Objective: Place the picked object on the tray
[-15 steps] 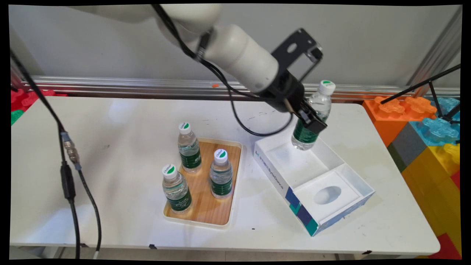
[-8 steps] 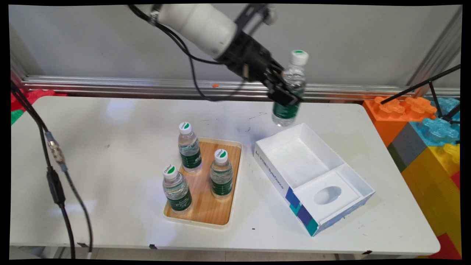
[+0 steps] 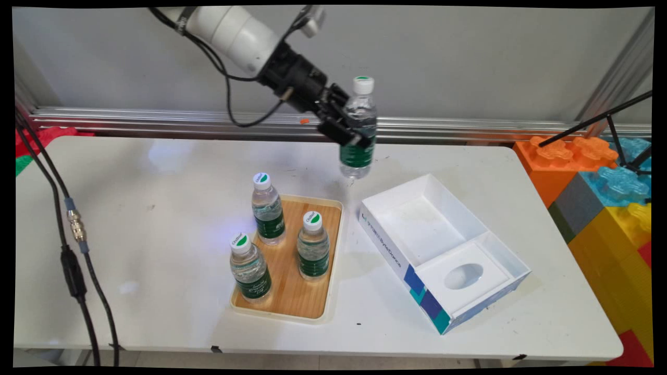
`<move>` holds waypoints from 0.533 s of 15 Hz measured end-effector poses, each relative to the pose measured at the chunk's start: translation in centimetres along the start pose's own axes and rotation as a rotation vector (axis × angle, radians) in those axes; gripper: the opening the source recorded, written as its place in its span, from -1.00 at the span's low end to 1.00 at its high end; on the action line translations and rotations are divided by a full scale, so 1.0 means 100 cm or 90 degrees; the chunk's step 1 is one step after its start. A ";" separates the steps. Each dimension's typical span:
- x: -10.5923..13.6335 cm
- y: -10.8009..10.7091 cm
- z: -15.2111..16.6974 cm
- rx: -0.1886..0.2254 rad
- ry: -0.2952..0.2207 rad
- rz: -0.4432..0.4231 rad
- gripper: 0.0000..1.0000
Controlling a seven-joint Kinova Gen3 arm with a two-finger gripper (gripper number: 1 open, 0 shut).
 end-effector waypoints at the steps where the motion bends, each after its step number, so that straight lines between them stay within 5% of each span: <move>1: -0.010 -0.006 -0.006 -0.014 -0.002 -0.005 -1.00; 8: -0.067 -0.034 -0.030 -0.067 -0.003 0.008 -1.00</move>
